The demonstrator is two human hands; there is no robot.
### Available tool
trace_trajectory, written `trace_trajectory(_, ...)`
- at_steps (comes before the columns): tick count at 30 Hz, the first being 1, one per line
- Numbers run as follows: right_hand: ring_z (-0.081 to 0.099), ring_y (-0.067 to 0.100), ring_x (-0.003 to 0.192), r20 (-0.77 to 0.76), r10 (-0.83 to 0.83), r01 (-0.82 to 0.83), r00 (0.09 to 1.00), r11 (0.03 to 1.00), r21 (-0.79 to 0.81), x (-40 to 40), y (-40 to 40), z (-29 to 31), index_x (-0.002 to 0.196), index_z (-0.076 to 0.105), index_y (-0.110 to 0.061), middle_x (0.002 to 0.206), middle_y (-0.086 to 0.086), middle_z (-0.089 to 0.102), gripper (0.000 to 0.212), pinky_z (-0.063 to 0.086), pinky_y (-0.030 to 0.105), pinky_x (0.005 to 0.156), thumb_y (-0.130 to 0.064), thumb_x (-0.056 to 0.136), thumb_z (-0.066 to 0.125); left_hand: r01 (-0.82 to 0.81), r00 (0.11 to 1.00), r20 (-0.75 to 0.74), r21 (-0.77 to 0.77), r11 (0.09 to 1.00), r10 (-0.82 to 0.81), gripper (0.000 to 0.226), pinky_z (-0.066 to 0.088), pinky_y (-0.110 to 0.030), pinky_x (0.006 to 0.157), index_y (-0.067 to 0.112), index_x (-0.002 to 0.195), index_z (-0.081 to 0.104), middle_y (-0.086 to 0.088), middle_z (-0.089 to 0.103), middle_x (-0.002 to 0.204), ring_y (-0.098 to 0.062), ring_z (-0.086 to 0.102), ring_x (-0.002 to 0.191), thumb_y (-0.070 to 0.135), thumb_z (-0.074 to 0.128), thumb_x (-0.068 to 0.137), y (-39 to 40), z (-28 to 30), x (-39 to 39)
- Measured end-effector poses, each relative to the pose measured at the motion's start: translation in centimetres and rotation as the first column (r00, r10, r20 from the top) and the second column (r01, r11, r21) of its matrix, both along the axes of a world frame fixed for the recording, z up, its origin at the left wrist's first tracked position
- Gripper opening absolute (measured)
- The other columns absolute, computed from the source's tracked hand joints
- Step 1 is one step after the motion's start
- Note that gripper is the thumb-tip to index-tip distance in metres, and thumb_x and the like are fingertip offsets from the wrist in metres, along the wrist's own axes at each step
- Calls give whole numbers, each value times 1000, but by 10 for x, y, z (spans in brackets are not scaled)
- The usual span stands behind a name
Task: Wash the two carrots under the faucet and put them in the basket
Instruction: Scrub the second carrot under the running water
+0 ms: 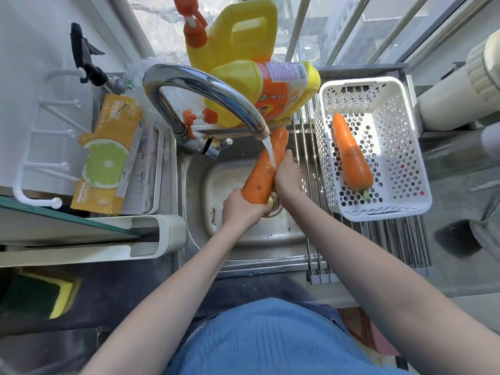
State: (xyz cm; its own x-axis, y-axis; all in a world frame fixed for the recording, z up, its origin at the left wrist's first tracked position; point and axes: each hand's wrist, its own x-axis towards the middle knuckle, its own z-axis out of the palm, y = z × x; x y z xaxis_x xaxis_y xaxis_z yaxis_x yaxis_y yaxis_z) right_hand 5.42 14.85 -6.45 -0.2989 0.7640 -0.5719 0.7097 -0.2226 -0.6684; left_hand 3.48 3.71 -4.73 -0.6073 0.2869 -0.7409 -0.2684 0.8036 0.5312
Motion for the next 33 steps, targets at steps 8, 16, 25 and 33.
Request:
trace_trajectory(8, 55, 24, 118, -360, 69, -176, 931, 945, -276, 10, -21, -6, 145, 31, -17, 135, 11, 49, 50, 48, 40, 99, -42, 102, 38, -303, 921, 296, 140, 943, 252, 20, 60, -30, 61, 6, 81, 64, -7, 62, 63, -18, 59, 56, -3, 71, 64, -1, 6, -2)
trace_trajectory(16, 54, 22, 120, -556, 65, -381, 829, 794, -474, 43, -6, -9, 152, 21, -21, 142, 11, 45, 58, 54, 30, 88, -14, 101, 48, -355, 862, 446, 188, 916, 242, 23, 61, -36, 73, 4, 88, 63, -8, 62, 66, -20, 61, 60, -8, 68, 69, -7, 1, 3)
trace_trajectory(25, 54, 9, 76, -275, 49, -113, 960, 969, -221, 9, -18, 9, 117, 35, -10, 93, 2, 52, 35, 48, 16, 58, -42, 105, 27, -409, 844, 469, 252, 877, 259, 18, 58, -31, 65, 4, 88, 61, -7, 65, 64, -19, 62, 59, -8, 61, 75, -4, 5, 12)
trace_trajectory(33, 67, 31, 91, -331, -104, -69, 938, 879, -471, 0, -2, 14, 123, 58, -11, 97, 14, 67, 72, 56, 47, 86, -69, 92, 29, -143, 944, 328, 330, 933, 29, 27, 58, -34, 78, 18, 92, 58, -7, 68, 87, -17, 64, 71, 8, 76, 75, 1, 7, 5)
